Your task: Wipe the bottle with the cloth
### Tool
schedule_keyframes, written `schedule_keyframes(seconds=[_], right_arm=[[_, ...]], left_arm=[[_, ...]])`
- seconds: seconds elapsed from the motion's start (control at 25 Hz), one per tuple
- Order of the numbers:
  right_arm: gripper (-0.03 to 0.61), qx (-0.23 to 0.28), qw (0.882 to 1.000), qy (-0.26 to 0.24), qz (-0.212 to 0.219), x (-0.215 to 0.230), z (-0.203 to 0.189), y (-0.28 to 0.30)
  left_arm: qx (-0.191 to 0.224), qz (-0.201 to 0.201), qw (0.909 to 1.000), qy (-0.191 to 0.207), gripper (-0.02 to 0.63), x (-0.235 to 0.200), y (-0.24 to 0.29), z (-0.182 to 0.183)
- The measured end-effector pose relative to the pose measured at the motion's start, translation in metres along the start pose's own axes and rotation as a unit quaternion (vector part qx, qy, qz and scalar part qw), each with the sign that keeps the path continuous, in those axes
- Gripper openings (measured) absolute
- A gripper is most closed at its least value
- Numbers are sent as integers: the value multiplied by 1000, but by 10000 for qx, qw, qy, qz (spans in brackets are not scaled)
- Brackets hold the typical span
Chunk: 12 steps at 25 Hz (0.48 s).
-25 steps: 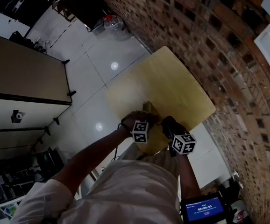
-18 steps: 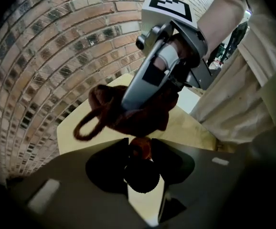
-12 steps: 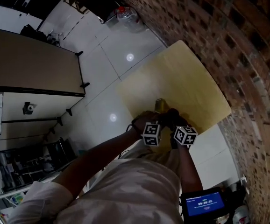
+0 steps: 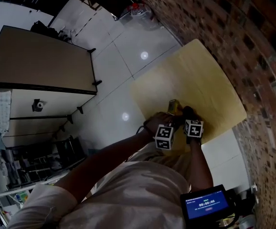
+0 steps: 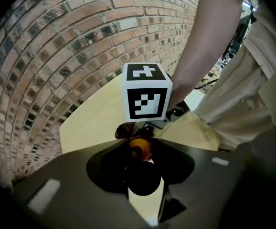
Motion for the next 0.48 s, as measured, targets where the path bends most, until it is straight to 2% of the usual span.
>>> schedule_keyframes(seconds=[0.08, 0.12, 0.16, 0.2, 0.28, 0.32, 0.4, 0.48], right_arm=[[74, -45, 9992, -398, 37, -7, 5, -4], [74, 26, 9990, -436, 60, -7, 8, -10], [75, 191, 9995, -241, 74, -2, 11, -19], [75, 440, 9988, 201, 104, 6, 14, -31], [75, 975, 9878, 1173, 317, 15, 18, -57], [75, 1175, 9826, 1335, 532, 8, 18, -68], [75, 1390, 9779, 1152, 1057, -24, 13, -83], [75, 1547, 9723, 1190, 1286, -47, 7, -90]], left_arm=[[33, -26, 10000, -57, 166, 2, 1, -3], [52, -42, 9999, -120, 166, 3, 3, -4], [54, -42, 9998, -181, 166, 3, 3, -4], [42, -23, 9997, -238, 166, 2, 3, -3], [24, 25, 9992, -397, 167, 0, 3, -3], [3, 66, 9988, -494, 167, -2, 2, -4], [-71, 164, 9973, -716, 167, -5, -1, -4], [-134, 229, 9950, -965, 167, -7, -1, -1]])
Point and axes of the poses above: the fingertips, and each gripper's own axes: y forward along the fingers, x to its right, z out of its top, the point moved 4 cm from there along -y, backward along the fingers, and after that the axes turned 10 degrees about y, right-handed, at the moved point
